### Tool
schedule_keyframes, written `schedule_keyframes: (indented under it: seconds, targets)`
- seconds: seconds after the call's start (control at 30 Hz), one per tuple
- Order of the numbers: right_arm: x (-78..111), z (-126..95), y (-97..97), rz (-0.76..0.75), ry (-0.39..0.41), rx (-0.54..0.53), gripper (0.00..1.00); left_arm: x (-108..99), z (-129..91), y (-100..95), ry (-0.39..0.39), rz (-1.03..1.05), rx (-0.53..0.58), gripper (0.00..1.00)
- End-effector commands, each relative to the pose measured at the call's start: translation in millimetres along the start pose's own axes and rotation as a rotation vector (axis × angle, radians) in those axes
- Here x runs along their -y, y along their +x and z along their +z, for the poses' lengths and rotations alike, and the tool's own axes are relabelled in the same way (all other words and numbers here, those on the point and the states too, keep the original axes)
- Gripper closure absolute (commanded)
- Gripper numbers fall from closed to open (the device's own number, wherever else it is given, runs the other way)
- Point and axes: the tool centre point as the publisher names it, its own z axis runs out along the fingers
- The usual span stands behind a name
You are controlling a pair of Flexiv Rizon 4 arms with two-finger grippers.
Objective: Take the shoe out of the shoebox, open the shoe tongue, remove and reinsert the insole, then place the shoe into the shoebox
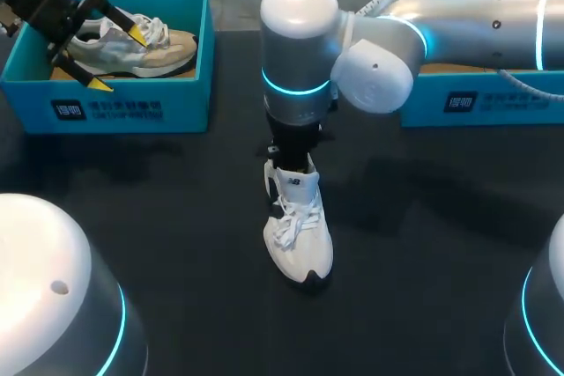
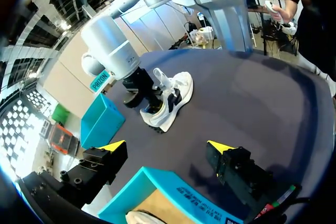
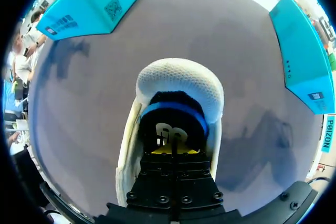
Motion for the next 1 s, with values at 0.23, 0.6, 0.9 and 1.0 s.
schedule_keyframes:
  seconds: [0.23, 0.6, 0.9, 1.0]
  targets:
    - [-5.6, -30.2, 4.6, -0.014, -0.083, 0.029, 1.0, 0.0, -0.4, -0.1, -0.001, 0.0, -0.003, 0.0]
    - [-27.7, -13.3, -0.6, -0.007, -0.113, 0.009, 1.0, 0.0, -0.4, -0.1, -0.001, 0.0, -0.003, 0.0]
    - [-22.4, 4.8, -6.9, 0.022, -0.081, -0.004, 1.0, 0.0, -0.4, -0.1, -0.001, 0.0, -0.003, 0.0]
    - [-19.4, 6.6, -8.3, 0.032, -0.077, -0.012, 1.0, 0.0, -0.4, -0.1, -0.001, 0.0, -0.003, 0.0]
